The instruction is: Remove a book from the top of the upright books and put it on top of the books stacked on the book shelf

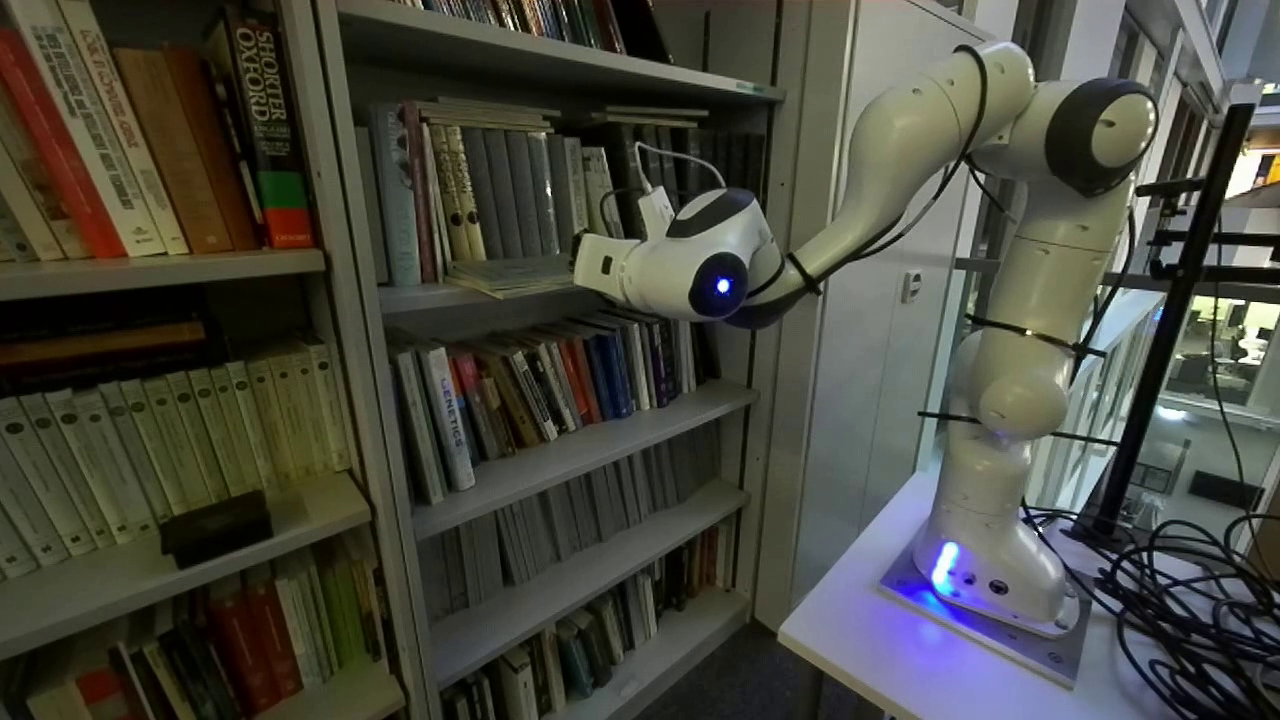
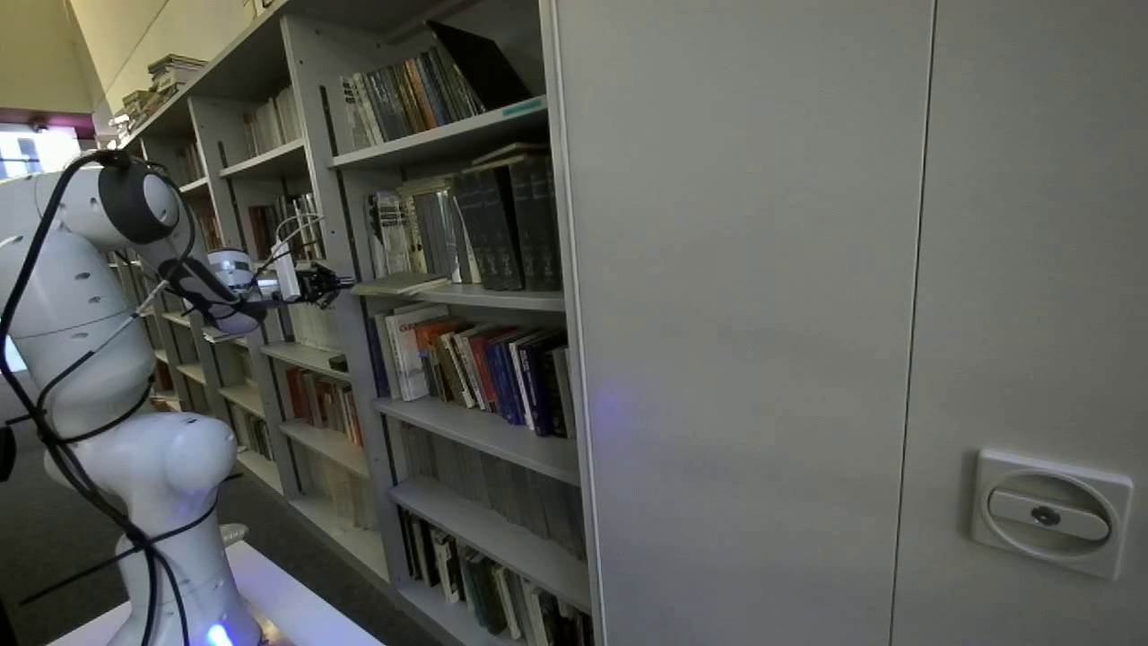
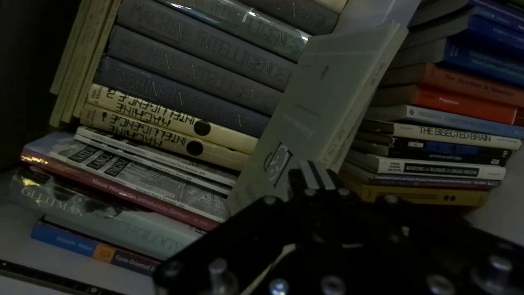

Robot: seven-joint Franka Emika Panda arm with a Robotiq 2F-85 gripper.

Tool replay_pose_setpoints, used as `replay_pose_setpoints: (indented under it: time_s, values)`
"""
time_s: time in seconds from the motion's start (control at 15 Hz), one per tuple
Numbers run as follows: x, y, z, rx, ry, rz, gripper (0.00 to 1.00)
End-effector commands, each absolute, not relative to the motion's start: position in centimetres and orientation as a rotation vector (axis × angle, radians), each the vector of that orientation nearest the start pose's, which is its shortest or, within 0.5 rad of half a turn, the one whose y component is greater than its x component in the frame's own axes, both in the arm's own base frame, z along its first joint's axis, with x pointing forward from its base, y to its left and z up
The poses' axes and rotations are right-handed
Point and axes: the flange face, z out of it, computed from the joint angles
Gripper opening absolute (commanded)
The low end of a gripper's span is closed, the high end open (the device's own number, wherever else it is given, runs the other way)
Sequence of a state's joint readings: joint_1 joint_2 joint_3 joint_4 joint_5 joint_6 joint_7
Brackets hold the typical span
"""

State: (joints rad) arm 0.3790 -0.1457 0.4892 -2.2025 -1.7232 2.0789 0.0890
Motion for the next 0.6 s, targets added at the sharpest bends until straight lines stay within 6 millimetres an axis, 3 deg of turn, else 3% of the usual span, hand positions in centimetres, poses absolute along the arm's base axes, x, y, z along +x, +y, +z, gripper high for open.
replay_pose_setpoints:
  time_s: [0.0,0.27,0.53]
  values:
    - [38.5,39.2,50.8,0.943,1.305,0.702,0.0]
    - [39.6,40.1,50.7,0.877,1.316,0.685,0.0]
    - [40.3,40.6,49.3,0.876,1.35,0.659,0.0]
